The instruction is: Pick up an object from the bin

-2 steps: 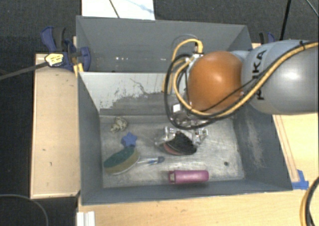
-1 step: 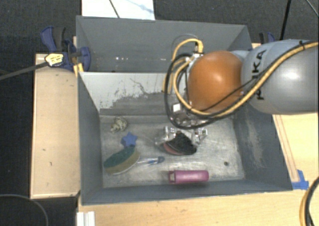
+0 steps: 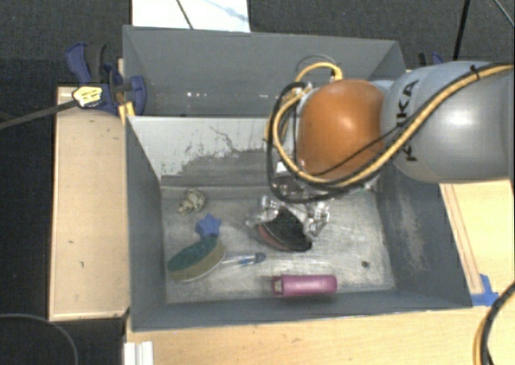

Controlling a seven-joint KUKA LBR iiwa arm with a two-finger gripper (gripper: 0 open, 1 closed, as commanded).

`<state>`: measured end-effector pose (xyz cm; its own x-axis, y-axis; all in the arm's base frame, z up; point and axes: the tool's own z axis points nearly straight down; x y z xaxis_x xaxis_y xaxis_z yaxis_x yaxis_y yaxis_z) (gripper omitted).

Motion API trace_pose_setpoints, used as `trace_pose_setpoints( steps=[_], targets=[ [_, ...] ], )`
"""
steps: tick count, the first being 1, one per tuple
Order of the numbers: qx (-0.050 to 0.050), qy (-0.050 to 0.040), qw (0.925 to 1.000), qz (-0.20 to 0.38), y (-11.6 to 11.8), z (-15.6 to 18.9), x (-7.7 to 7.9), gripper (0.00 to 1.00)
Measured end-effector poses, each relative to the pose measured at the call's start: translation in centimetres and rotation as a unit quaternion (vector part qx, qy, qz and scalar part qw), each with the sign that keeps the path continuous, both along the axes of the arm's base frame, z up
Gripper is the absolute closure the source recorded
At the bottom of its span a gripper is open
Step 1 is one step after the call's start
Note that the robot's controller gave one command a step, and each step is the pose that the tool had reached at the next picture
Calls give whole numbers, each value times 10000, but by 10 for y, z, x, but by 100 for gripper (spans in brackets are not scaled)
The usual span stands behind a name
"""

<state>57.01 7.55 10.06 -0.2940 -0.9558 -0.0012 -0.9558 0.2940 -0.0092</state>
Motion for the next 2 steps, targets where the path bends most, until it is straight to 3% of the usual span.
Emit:
trace_pose_setpoints(
  steps=[1, 2],
  targets=[
    [22, 8, 10000, -6, 5, 43, 3, 100],
    [20, 3, 10000, 22, 8, 132, 2, 100]
  ],
)
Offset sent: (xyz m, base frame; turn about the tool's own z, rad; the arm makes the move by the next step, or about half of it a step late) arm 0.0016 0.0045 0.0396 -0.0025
